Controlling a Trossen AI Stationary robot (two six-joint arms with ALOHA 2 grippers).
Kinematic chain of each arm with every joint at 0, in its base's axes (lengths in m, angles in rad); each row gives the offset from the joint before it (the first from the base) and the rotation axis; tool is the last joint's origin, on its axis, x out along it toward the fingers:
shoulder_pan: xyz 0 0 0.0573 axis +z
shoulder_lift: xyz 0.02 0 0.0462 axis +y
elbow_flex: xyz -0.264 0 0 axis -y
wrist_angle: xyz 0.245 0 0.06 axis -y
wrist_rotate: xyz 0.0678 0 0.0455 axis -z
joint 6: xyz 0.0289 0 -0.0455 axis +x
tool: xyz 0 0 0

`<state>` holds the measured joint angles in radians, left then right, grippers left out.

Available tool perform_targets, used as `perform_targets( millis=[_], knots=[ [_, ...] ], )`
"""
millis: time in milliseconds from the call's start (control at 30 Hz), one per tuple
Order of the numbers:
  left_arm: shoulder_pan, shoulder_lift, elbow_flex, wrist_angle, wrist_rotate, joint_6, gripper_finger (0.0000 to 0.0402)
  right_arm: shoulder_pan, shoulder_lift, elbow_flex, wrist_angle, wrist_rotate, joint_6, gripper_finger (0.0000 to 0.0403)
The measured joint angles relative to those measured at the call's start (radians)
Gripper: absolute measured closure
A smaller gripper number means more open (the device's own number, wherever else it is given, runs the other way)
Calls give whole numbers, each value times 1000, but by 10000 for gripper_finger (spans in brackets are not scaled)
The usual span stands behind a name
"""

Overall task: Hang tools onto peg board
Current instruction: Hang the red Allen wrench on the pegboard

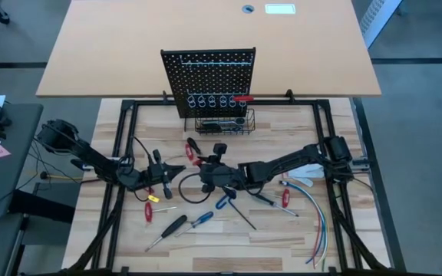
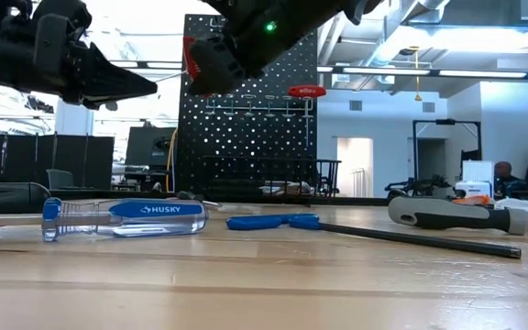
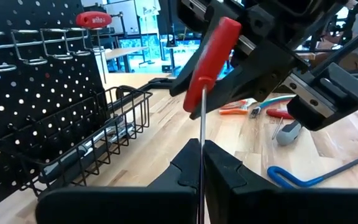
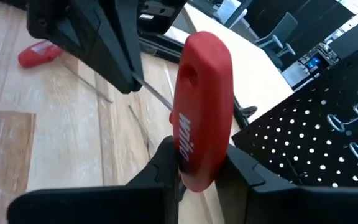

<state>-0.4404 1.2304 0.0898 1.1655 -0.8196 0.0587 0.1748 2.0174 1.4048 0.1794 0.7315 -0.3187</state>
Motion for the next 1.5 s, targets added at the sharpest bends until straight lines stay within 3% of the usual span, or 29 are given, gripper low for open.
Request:
perform_targets(
  millis=[100, 233, 300, 400, 467, 667, 867, 1000, 1100, 1333, 1500],
  knots=[
    [0, 0, 0, -3, 19, 0, 395, 0, -4, 0, -16, 10, 0, 338],
    [-3, -4, 1, 4, 52, 8, 352, 16, -72, -2, -166, 63, 2, 354],
    [-5, -9, 2, -34, 58, 20, 326, 21, -134, 2, -244, 149, 40, 360],
    [-4, -19, 1, -121, 50, 21, 294, 14, -228, 66, -455, 268, 129, 360],
    [-5, -22, 1, -176, 47, 0, 281, 2, -267, 149, -667, 286, 228, 360],
    [-4, -21, 0, -243, 48, -61, 272, -117, -258, 505, -1295, 80, 539, 360],
    [-5, -21, 0, -240, 48, -62, 272, -257, -137, 749, -1645, -173, 614, 360],
    [-11, -21, 0, -240, 80, -8, 272, -285, -85, 768, -1677, -381, 530, 360],
    [-33, -21, 4, -231, 88, 46, 273, -250, -14, 768, -1636, -481, 492, 360],
    [-113, -21, 57, -232, 90, 183, 278, -165, 220, 766, -1493, -596, 332, 360],
    [-122, -21, 76, -232, 110, 217, 272, -121, 295, 766, -1357, -642, 294, 360]
  ],
)
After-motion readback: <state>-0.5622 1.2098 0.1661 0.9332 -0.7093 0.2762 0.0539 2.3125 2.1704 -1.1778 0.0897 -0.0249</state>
